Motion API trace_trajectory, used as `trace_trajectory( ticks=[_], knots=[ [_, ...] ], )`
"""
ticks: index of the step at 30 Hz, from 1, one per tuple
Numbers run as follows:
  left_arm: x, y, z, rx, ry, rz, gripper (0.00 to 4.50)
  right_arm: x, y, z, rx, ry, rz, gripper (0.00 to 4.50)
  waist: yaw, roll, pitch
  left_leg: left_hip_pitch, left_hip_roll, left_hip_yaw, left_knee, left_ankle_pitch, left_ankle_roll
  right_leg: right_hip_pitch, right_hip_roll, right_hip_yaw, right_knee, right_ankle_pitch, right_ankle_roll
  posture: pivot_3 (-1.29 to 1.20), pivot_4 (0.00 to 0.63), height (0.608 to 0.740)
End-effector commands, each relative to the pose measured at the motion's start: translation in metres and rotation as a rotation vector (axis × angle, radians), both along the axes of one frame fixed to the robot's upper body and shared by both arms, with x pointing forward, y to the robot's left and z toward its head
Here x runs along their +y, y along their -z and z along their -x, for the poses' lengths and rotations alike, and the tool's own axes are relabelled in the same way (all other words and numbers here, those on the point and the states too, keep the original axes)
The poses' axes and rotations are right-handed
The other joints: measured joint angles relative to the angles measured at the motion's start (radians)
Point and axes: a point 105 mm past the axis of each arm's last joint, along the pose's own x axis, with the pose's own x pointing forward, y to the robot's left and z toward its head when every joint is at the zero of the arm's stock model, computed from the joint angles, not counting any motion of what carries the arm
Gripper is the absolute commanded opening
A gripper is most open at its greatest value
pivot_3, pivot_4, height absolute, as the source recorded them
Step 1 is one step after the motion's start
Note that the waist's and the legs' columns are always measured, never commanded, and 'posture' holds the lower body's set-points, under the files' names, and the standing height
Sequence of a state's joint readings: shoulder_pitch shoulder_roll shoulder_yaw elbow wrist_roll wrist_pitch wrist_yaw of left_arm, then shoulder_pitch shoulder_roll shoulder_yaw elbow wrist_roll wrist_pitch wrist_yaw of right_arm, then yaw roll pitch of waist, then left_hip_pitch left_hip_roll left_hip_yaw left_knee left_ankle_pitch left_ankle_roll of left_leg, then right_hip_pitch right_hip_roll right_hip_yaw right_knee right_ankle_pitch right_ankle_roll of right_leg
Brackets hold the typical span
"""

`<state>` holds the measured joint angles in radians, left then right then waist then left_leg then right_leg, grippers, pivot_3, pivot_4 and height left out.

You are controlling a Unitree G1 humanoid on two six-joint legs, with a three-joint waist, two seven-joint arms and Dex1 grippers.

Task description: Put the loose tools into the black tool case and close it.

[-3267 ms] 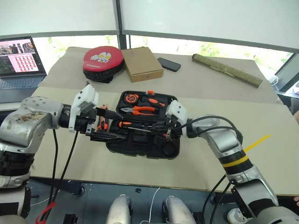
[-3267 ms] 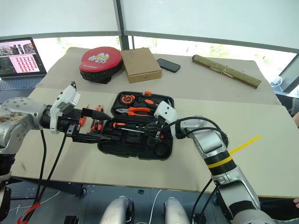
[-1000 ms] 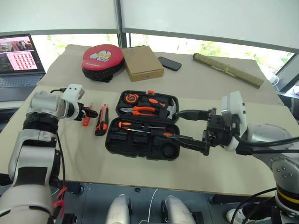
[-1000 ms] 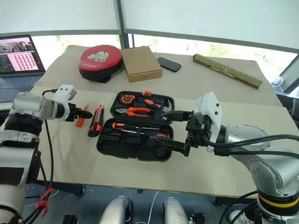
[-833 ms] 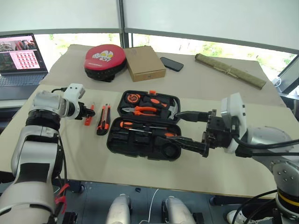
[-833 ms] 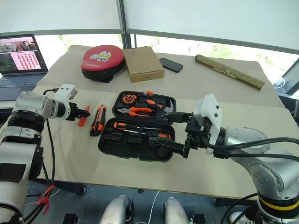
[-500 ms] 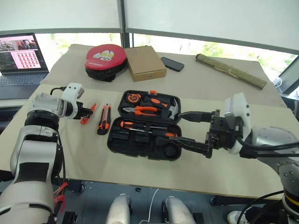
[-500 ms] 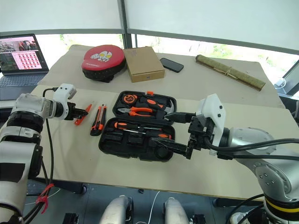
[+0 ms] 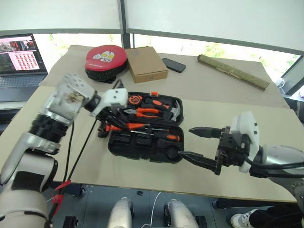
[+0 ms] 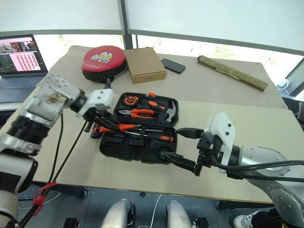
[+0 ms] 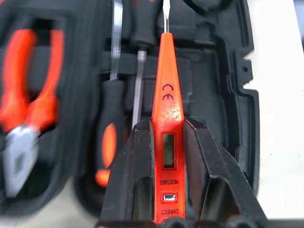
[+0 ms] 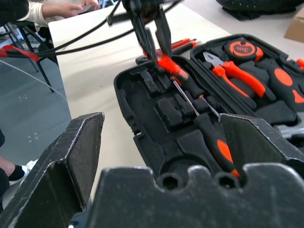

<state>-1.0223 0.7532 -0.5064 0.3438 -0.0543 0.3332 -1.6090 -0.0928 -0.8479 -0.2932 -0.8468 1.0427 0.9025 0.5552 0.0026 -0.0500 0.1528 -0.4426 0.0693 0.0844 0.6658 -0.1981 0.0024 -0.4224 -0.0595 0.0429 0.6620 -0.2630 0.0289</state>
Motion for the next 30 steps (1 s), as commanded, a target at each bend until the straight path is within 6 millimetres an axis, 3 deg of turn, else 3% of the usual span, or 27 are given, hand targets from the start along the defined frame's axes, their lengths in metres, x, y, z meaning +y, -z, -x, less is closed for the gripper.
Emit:
trace_trajectory(
  ticks=[1,17,22,24,27,29,30],
  knots=[
    [-0.001,0.005,-0.006,-0.064,0.061,-0.101,0.43,0.003,-0.012,0.006,-0.07,0.007,-0.015,4.5,0.0,0.0,0.0,0.0,0.0,0.0,0.0,0.0,0.0,0.0,0.0,0.0,0.0,0.0,0.0,0.0,0.15,0.74],
    [-0.011,0.03,-0.016,-0.044,0.015,-0.169,0.43,0.004,-0.017,0.003,-0.091,0.058,-0.047,4.5,0.002,0.001,0.0,-0.001,0.0,-0.001,0.002,0.0,0.0,0.001,0.0,0.0,0.001,0.0,0.0,0.0,0.15,0.74],
    [-0.017,0.028,-0.013,0.001,0.0,-0.159,0.43,0.004,-0.018,0.0,-0.092,0.067,-0.063,4.5,0.004,0.001,0.0,-0.001,0.0,-0.001,0.004,0.0,0.0,0.001,0.0,0.0,0.001,0.0,0.001,0.0,0.15,0.74],
    [-0.018,0.025,-0.009,0.02,0.004,-0.143,1.44,0.003,-0.017,0.0,-0.089,0.068,-0.065,4.5,0.004,0.001,0.0,-0.001,0.0,-0.002,0.004,0.0,0.0,0.001,0.0,0.0,0.001,0.0,0.001,0.0,0.15,0.74],
    [-0.017,0.012,-0.006,0.038,-0.011,-0.079,2.58,0.003,-0.016,0.001,-0.085,0.066,-0.069,4.5,0.003,0.001,0.0,-0.001,0.0,-0.002,0.004,0.0,0.0,0.001,0.0,0.0,0.001,0.0,0.001,0.0,0.15,0.74],
    [-0.014,-0.001,-0.005,0.042,-0.032,-0.031,3.18,0.003,-0.015,0.001,-0.083,0.066,-0.073,4.5,0.002,0.001,0.0,-0.001,0.0,-0.002,0.004,0.0,0.0,0.001,0.0,0.0,0.002,0.0,0.001,0.0,0.15,0.74],
    [-0.012,-0.006,-0.004,0.047,-0.041,-0.012,3.18,0.003,-0.015,0.001,-0.082,0.066,-0.074,4.5,0.0,0.001,0.0,-0.001,0.0,-0.002,0.004,0.0,0.0,0.001,0.0,0.0,0.002,0.0,0.001,0.0,0.15,0.74]
  ],
)
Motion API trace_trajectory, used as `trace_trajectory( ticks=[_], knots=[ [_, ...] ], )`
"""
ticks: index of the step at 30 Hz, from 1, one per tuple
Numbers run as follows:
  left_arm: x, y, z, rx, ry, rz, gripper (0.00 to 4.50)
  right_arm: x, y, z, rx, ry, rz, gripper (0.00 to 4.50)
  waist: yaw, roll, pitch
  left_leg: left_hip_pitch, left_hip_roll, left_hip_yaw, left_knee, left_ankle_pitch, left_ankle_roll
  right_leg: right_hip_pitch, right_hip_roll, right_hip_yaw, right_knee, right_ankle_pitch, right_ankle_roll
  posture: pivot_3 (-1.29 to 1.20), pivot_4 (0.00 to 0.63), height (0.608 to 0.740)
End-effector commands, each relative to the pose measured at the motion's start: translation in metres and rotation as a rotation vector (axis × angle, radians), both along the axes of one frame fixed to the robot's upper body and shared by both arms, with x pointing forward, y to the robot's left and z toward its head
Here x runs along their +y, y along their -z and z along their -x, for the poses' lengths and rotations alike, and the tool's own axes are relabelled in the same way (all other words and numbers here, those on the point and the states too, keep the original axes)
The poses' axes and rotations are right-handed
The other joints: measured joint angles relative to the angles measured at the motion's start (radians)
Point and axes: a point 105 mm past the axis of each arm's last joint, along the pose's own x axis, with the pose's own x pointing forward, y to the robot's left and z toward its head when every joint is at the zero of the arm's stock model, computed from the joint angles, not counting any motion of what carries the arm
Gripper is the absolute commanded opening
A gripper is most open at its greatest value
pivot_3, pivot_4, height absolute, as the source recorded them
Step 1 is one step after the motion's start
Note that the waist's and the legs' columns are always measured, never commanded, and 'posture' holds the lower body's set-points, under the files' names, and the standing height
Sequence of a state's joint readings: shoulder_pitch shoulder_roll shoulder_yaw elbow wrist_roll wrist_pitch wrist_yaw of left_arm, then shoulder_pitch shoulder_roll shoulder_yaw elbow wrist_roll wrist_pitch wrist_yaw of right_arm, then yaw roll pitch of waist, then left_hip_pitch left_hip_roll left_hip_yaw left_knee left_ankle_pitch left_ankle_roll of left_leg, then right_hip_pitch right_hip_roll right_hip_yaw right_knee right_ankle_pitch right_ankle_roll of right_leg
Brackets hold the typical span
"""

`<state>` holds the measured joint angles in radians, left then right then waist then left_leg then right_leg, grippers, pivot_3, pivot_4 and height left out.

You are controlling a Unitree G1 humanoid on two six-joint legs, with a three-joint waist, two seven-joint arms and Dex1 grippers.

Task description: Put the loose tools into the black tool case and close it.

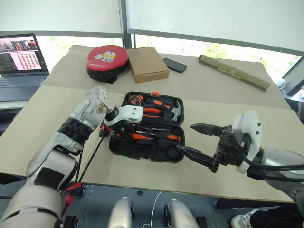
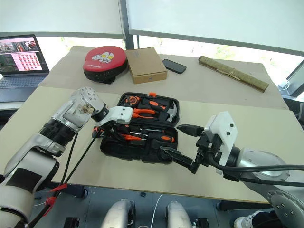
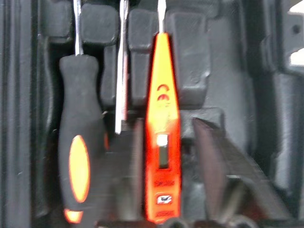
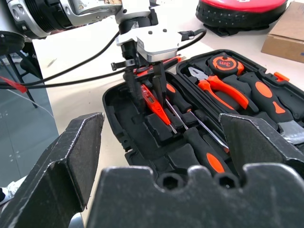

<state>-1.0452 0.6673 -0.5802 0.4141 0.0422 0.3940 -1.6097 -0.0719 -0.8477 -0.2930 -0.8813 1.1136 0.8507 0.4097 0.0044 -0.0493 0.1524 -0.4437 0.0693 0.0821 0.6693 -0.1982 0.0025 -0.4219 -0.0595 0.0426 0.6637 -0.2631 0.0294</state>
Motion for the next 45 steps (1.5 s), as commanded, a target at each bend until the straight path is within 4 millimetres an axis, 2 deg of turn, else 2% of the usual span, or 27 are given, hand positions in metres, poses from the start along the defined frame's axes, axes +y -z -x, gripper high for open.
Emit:
trace_trajectory(
  ticks=[1,4,7,8,10,14,18,20,25,35,40,45],
  knots=[
    [0.005,-0.036,0.001,-0.033,-0.024,0.111,3.18,0.0,-0.007,0.002,-0.042,-0.001,-0.022,4.5,-0.003,0.0,0.0,0.0,0.0,0.0,0.0,0.0,0.0,0.0,0.0,0.0,0.0,0.0,0.0,0.0,0.15,0.74],
    [0.013,-0.044,0.002,-0.03,-0.05,0.156,3.18,-0.002,-0.006,0.002,-0.037,0.002,-0.024,4.5,-0.006,0.0,0.0,0.0,0.0,0.0,0.0,0.0,0.0,0.0,0.0,0.0,0.0,0.0,0.0,0.0,0.15,0.74],
    [0.018,-0.049,0.005,-0.053,-0.027,0.291,2.4,-0.004,-0.005,0.002,-0.03,0.01,-0.018,4.5,-0.006,0.0,0.0,0.0,0.0,0.0,0.0,0.0,0.0,0.0,0.0,0.0,0.0,0.0,0.0,0.0,0.15,0.74],
    [0.019,-0.049,0.006,-0.06,-0.02,0.349,2.01,-0.005,-0.004,0.002,-0.028,0.013,-0.017,4.5,-0.005,0.0,0.0,0.0,0.0,0.0,0.0,0.0,0.0,0.0,0.0,0.0,0.0,0.0,0.0,0.0,0.15,0.74],
    [0.023,-0.035,0.005,-0.088,-0.014,0.437,1.22,-0.007,-0.003,0.001,-0.02,0.021,-0.013,4.5,-0.005,0.001,-0.001,0.001,0.0,0.0,0.0,0.0,0.0,0.001,0.0,0.0,0.0,0.0,0.0,0.0,0.15,0.74],
    [0.025,-0.012,0.005,-0.081,-0.05,0.486,0.04,-0.011,-0.002,-0.002,-0.009,0.03,-0.008,4.5,-0.003,0.001,-0.001,0.001,0.0,0.0,0.001,0.0,0.0,0.001,0.0,0.0,0.0,0.0,0.0,0.0,0.15,0.74],
    [0.022,-0.001,0.003,-0.098,-0.061,0.483,0.04,-0.013,-0.002,-0.005,-0.003,0.037,-0.008,4.5,0.002,0.001,-0.001,0.0,0.0,0.0,0.002,0.0,0.0,0.001,0.0,-0.001,0.0,0.0,0.0,0.0,0.15,0.74],
    [0.019,0.008,-0.005,-0.118,-0.099,0.475,0.04,-0.013,-0.002,-0.006,-0.002,0.037,-0.009,4.5,0.003,0.002,-0.001,0.0,0.0,0.0,0.002,0.0,0.0,0.001,0.0,-0.001,0.0,0.0,0.0,0.0,0.15,0.74],
    [0.014,0.018,-0.012,-0.138,-0.12,0.483,0.04,-0.011,-0.003,-0.007,0.001,0.03,-0.01,4.5,0.005,0.002,-0.001,0.0,0.0,0.0,0.003,0.0,0.0,0.001,0.0,0.0,0.0,0.0,0.001,0.0,0.15,0.74],
    [0.023,0.046,-0.004,-0.101,-0.111,0.424,0.04,-0.009,-0.004,-0.006,0.0,0.031,-0.012,4.5,0.003,0.003,-0.002,0.002,0.0,0.0,0.003,0.0,0.0,0.003,0.0,0.0,0.001,0.0,0.001,0.0,0.15,0.74],
    [0.03,0.043,-0.001,-0.094,-0.132,0.448,0.04,-0.009,-0.003,-0.008,0.0,0.025,-0.01,4.5,0.0,0.004,-0.003,0.002,0.0,0.0,0.003,0.0,0.0,0.003,0.0,0.0,0.001,0.0,0.001,0.0,0.15,0.74],
    [0.044,0.013,-0.007,-0.182,-0.224,0.524,0.04,-0.006,-0.004,-0.014,-0.006,-0.006,-0.005,4.5,-0.009,0.004,-0.003,0.002,0.0,0.0,0.003,0.0,0.0,0.003,0.0,0.0,0.001,0.001,0.001,0.0,0.15,0.74]
  ],
)
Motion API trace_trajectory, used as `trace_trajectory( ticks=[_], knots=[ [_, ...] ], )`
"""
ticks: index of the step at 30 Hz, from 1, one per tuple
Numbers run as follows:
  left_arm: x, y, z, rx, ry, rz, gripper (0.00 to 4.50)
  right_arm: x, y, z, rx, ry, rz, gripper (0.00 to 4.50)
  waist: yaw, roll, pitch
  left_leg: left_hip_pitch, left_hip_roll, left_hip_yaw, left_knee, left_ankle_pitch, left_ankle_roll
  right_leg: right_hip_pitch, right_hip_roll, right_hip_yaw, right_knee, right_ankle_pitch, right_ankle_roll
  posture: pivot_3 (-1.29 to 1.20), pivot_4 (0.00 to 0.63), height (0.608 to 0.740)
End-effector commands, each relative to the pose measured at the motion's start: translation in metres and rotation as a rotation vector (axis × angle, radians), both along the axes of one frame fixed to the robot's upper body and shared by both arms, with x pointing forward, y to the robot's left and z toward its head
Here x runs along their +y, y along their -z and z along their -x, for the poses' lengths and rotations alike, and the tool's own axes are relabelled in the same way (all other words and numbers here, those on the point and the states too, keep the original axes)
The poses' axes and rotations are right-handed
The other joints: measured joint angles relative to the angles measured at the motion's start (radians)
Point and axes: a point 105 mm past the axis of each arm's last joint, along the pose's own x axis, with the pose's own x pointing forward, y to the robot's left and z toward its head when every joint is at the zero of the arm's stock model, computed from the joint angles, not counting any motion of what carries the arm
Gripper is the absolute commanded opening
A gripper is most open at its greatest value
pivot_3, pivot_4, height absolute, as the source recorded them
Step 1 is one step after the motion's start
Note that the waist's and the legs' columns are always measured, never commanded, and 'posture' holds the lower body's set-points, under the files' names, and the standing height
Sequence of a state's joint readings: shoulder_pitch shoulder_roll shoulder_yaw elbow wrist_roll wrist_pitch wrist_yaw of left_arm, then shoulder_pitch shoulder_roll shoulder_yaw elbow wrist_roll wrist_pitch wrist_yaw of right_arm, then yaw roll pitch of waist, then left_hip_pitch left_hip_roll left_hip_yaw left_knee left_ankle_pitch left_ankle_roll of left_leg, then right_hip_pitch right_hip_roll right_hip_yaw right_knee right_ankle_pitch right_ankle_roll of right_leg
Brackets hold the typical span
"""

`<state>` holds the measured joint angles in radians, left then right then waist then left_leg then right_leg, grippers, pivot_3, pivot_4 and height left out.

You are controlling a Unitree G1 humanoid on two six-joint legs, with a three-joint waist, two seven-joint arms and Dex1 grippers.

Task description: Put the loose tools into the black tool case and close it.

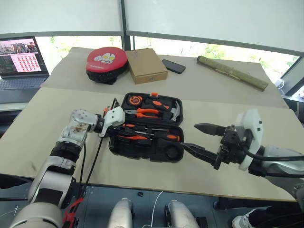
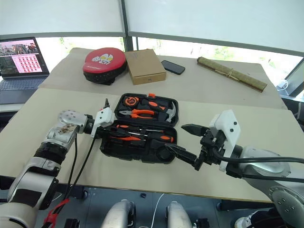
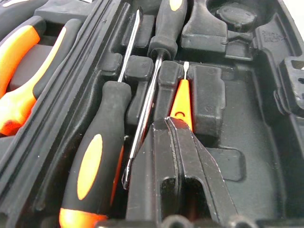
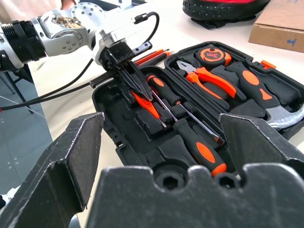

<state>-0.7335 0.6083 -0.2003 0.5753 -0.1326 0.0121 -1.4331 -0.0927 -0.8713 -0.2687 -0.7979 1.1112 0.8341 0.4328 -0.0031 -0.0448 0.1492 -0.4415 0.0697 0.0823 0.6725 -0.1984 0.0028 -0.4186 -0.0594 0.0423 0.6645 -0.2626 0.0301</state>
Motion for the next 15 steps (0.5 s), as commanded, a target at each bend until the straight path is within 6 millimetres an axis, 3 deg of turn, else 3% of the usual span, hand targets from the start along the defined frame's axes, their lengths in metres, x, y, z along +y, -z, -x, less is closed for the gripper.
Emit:
trace_trajectory(
  ticks=[1,4,7,12,15],
  knots=[
    [0.016,-0.023,-0.003,-0.036,-0.094,0.045,0.04,0.003,-0.007,-0.004,-0.047,-0.026,0.005,4.5,-0.004,0.0,0.0,0.0,0.0,0.0,0.0,0.0,0.0,0.0,0.0,0.0,0.0,0.0,0.0,0.0,0.15,0.74],
    [0.059,-0.063,0.001,-0.081,-0.304,0.151,0.04,0.008,-0.01,-0.012,-0.07,-0.073,0.015,4.5,-0.018,-0.001,0.001,-0.001,0.001,0.0,0.0,0.0,0.0,-0.002,0.0,0.0,0.0,0.0,0.0,0.0,0.15,0.74],
    [0.103,-0.067,0.024,-0.063,-0.512,0.169,0.65,0.014,-0.009,-0.015,-0.073,-0.135,0.033,4.5,-0.031,0.0,0.001,-0.001,0.002,0.0,-0.001,0.0,0.0,-0.003,0.001,0.001,0.0,0.0,0.0,0.0,0.15,0.74],
    [0.156,-0.053,0.06,-0.02,-0.799,0.157,2.4,0.021,-0.008,-0.02,-0.076,-0.217,0.047,4.5,-0.024,0.001,0.001,0.001,0.001,0.001,-0.005,0.0,0.0,-0.003,-0.001,0.001,0.0,0.0,0.0,0.0,0.15,0.74],
    [0.171,-0.041,0.074,0.012,-0.908,0.127,3.57,0.025,-0.009,-0.024,-0.081,-0.26,0.048,4.5,-0.011,0.0,0.001,0.001,0.002,0.002,-0.004,0.0,0.0,-0.003,-0.001,0.0,0.0,0.0,0.0,0.0,0.15,0.74]
  ],
)
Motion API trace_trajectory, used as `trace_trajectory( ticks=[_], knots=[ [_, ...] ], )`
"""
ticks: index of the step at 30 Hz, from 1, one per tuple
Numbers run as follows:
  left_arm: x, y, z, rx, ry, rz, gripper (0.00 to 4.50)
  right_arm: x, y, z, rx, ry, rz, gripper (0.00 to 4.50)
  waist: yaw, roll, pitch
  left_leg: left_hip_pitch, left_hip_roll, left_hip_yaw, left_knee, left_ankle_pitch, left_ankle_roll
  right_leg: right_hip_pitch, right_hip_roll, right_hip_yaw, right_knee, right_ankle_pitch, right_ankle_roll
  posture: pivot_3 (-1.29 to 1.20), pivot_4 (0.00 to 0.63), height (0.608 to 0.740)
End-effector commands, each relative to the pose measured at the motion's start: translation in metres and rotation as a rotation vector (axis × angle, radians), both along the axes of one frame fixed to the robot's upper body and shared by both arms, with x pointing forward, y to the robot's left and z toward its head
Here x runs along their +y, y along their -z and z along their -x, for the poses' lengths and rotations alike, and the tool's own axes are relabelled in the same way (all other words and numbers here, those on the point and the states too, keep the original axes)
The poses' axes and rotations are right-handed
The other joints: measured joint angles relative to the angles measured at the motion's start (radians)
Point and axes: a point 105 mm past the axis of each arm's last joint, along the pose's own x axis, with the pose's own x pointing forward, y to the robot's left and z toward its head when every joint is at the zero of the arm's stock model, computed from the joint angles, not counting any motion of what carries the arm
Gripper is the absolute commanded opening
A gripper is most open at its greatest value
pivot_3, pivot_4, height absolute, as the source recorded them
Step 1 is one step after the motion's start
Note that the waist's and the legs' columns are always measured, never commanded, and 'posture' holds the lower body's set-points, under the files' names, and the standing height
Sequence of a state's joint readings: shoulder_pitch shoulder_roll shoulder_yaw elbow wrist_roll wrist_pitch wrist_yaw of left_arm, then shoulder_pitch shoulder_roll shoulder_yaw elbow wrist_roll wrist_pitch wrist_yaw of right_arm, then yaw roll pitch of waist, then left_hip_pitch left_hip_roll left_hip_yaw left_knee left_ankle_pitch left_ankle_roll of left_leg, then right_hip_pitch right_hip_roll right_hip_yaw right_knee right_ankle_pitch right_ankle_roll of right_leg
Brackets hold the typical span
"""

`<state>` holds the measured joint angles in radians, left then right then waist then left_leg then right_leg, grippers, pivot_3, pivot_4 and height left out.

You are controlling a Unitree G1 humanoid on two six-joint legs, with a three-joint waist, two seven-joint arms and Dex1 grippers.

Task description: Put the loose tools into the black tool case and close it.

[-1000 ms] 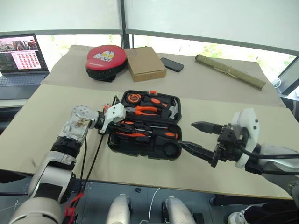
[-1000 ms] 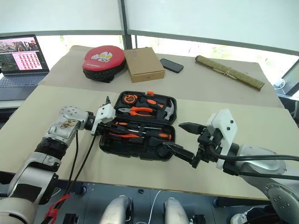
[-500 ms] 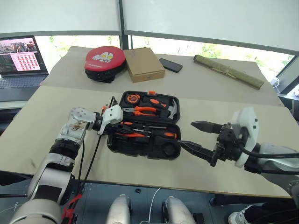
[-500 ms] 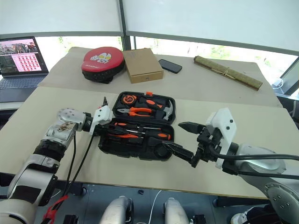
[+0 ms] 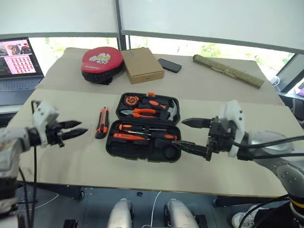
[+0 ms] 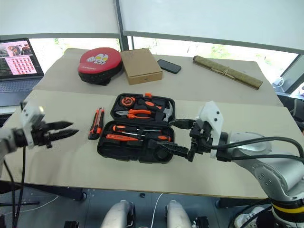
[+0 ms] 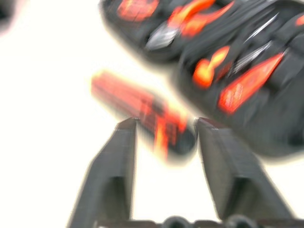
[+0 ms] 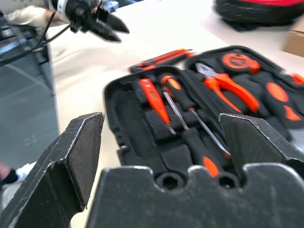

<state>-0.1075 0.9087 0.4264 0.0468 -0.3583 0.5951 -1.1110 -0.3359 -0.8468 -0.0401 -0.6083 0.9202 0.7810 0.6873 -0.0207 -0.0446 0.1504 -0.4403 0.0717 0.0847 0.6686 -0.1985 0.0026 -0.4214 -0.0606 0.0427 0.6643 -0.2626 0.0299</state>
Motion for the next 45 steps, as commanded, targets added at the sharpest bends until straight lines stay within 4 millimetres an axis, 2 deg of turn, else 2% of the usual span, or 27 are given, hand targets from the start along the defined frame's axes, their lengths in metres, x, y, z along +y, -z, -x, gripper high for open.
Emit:
trace_trajectory(
  ticks=[1,2,3,7,11,14,18,20,22,25,29,33,35,36,40,42,45],
  knots=[
    [0.009,-0.014,0.007,-0.035,-0.088,-0.039,3.89,0.005,-0.01,-0.003,-0.054,-0.053,-0.009,4.5,0.013,0.0,0.0,0.0,0.0,0.0,0.0,0.0,0.0,0.0,0.0,0.0,0.0,0.0,0.0,0.0,0.15,0.74],
    [0.005,-0.012,0.005,-0.023,-0.096,-0.044,4.32,0.006,-0.01,-0.004,-0.054,-0.062,-0.008,4.5,0.018,0.0,0.0,0.0,0.0,0.0,0.0,0.0,0.0,0.0,0.0,-0.002,0.0,0.0,0.0,0.0,0.15,0.74],
    [0.001,-0.012,0.003,-0.013,-0.1,-0.037,4.45,0.006,-0.01,-0.004,-0.055,-0.066,-0.008,4.5,0.026,0.0,0.0,0.0,0.0,0.0,0.0,0.0,0.0,0.0,0.0,-0.001,0.0,0.0,0.0,0.0,0.15,0.74],
    [-0.027,-0.028,-0.021,0.028,-0.135,0.021,4.45,0.008,-0.011,-0.003,-0.06,-0.077,-0.004,4.5,0.044,-0.001,0.0,0.0,-0.001,0.001,0.0,0.0,0.0,0.001,-0.001,-0.002,0.0,0.0,0.0,0.0,0.15,0.74],
    [-0.058,-0.05,-0.052,0.097,-0.192,0.064,4.45,0.007,-0.011,0.003,-0.064,-0.075,-0.005,4.5,0.04,-0.002,0.0,-0.001,-0.001,0.001,0.001,0.0,0.0,0.001,0.0,-0.001,0.0,0.001,0.0,0.0,0.15,0.74],
    [-0.069,-0.06,-0.07,0.138,-0.242,0.076,4.45,0.009,-0.012,0.008,-0.07,-0.069,-0.014,4.5,0.034,-0.002,0.0,-0.001,-0.002,0.0,0.001,0.0,0.0,0.001,0.001,-0.001,0.0,0.001,0.0,0.0,0.15,0.74],
    [-0.068,-0.042,-0.086,0.284,-0.355,-0.044,4.45,0.014,-0.014,0.014,-0.091,-0.054,-0.043,4.5,0.017,-0.002,0.0,-0.001,-0.002,-0.001,0.001,0.0,0.0,0.0,0.002,0.0,0.0,0.001,0.0,0.0,0.15,0.74],
    [-0.069,-0.042,-0.1,0.264,-0.367,-0.056,4.45,0.015,-0.015,0.015,-0.096,-0.04,-0.059,4.5,0.01,-0.002,0.0,0.0,-0.002,-0.001,0.0,0.0,0.0,-0.001,0.002,0.001,0.001,0.001,0.0,0.0,0.15,0.74],
    [-0.08,-0.038,-0.109,0.286,-0.344,-0.044,4.45,0.015,-0.014,0.016,-0.1,-0.017,-0.071,4.5,0.01,-0.002,0.0,-0.001,-0.002,-0.001,0.0,0.0,0.0,0.0,0.002,0.001,0.0,0.0,0.0,0.0,0.15,0.74],
    [-0.087,-0.031,-0.115,0.339,-0.334,-0.039,4.45,0.015,-0.012,0.016,-0.106,0.01,-0.077,4.5,0.012,-0.003,0.0,-0.002,-0.003,-0.001,0.0,0.0,0.0,0.0,0.001,0.0,0.0,0.001,0.0,0.0,0.15,0.74],
    [-0.104,-0.01,-0.126,0.399,-0.3,-0.051,4.45,0.015,-0.012,0.017,-0.111,0.054,-0.103,4.5,0.02,-0.003,0.0,-0.002,-0.003,-0.001,0.001,0.0,0.0,0.0,0.001,0.0,0.0,0.001,0.0,0.0,0.15,0.74],
    [-0.108,0.009,-0.128,0.454,-0.284,-0.087,4.45,0.016,-0.013,0.019,-0.116,0.069,-0.114,4.5,0.023,-0.003,0.0,-0.002,-0.003,-0.001,0.001,0.0,0.0,0.0,0.001,0.0,0.0,0.001,0.0,0.0,0.15,0.74],
    [-0.109,0.017,-0.128,0.476,-0.283,-0.089,3.94,0.017,-0.015,0.02,-0.121,0.075,-0.118,4.5,0.024,-0.001,-0.001,-0.001,-0.003,-0.001,0.001,0.0,0.0,0.001,0.001,0.0,0.0,0.001,0.0,0.0,0.15,0.74],
    [-0.108,0.019,-0.128,0.479,-0.282,-0.093,3.84,0.016,-0.015,0.02,-0.123,0.079,-0.12,4.5,0.026,0.0,-0.002,-0.001,-0.003,-0.001,0.001,0.0,0.0,0.001,0.001,0.0,0.0,0.001,0.0,0.0,0.15,0.74],
    [-0.108,0.02,-0.128,0.493,-0.264,-0.083,2.3,0.015,-0.017,0.021,-0.122,0.092,-0.12,4.5,0.031,0.001,-0.002,0.0,-0.003,-0.001,0.001,0.0,0.0,0.001,0.001,0.0,0.0,0.0,0.0,0.0,0.15,0.74],
    [-0.105,0.016,-0.128,0.488,-0.261,-0.073,1.66,0.013,-0.017,0.022,-0.121,0.099,-0.114,4.5,0.033,0.001,-0.002,-0.001,-0.003,-0.001,0.001,0.0,0.0,0.001,0.0,0.0,0.0,0.0,0.0,0.0,0.15,0.74],
    [-0.091,0.001,-0.129,0.42,-0.218,-0.068,1.49,0.008,-0.016,0.022,-0.116,0.109,-0.099,4.5,0.031,0.0,-0.002,-0.001,-0.004,-0.001,0.001,0.0,0.0,0.001,0.0,0.0,-0.001,0.0,0.0,0.0,0.15,0.74]
  ],
)
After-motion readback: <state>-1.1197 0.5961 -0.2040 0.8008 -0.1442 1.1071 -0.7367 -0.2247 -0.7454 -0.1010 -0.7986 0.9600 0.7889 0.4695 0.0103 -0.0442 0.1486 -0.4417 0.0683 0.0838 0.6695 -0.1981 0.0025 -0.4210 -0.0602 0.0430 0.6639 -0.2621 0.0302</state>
